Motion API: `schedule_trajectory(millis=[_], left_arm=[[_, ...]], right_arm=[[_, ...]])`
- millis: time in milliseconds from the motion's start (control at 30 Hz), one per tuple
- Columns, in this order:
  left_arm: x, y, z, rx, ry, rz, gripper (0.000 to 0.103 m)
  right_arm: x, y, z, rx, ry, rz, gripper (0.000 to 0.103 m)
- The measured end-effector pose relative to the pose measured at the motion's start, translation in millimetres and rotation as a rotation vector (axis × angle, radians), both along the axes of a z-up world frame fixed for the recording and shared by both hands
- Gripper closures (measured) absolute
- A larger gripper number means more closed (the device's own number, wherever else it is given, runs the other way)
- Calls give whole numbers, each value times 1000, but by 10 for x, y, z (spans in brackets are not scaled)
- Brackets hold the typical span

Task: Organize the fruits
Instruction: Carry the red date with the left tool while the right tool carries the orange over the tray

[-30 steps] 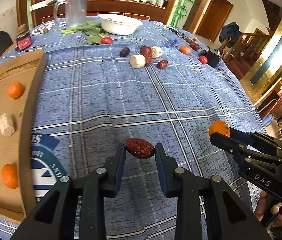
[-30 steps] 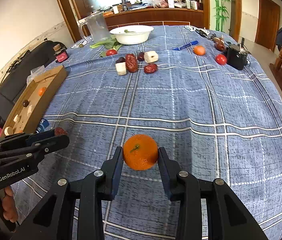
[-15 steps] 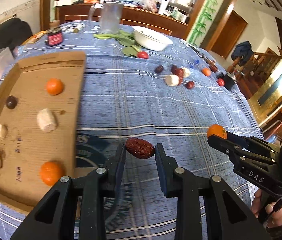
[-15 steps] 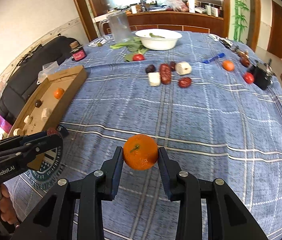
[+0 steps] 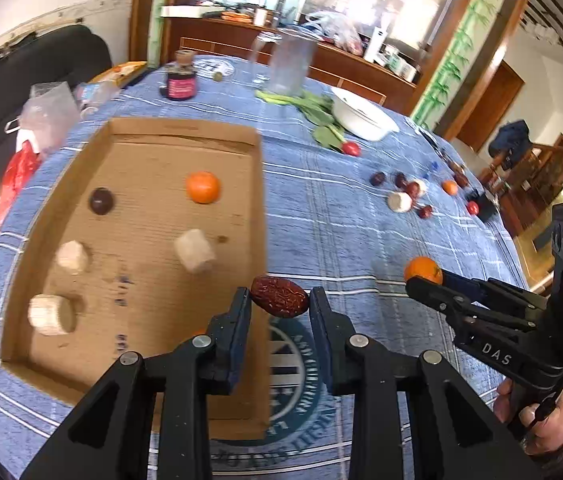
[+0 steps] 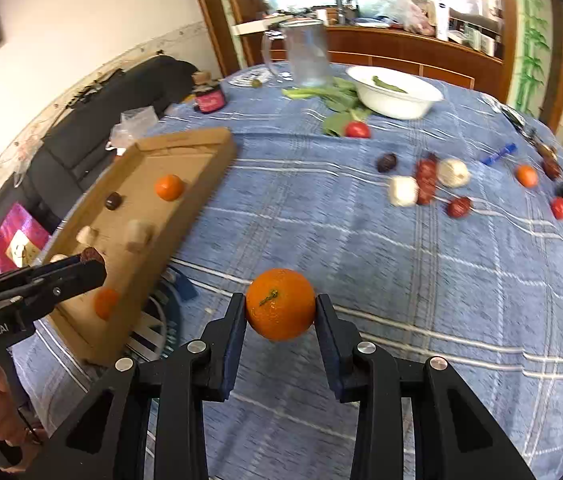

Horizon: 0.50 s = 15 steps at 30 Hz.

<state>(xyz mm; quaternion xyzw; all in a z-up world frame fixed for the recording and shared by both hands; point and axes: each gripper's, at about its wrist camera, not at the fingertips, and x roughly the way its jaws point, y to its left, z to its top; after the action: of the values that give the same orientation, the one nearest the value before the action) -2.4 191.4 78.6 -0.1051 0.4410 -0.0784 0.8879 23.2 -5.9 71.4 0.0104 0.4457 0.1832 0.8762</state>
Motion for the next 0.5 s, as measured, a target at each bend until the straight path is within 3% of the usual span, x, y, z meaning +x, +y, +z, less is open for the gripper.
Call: schedule_trajectory(millis=[500], left_arm=[[92, 786, -71, 36, 21, 182, 74]], right_arm=[[455, 713, 137, 8, -17, 129, 65]])
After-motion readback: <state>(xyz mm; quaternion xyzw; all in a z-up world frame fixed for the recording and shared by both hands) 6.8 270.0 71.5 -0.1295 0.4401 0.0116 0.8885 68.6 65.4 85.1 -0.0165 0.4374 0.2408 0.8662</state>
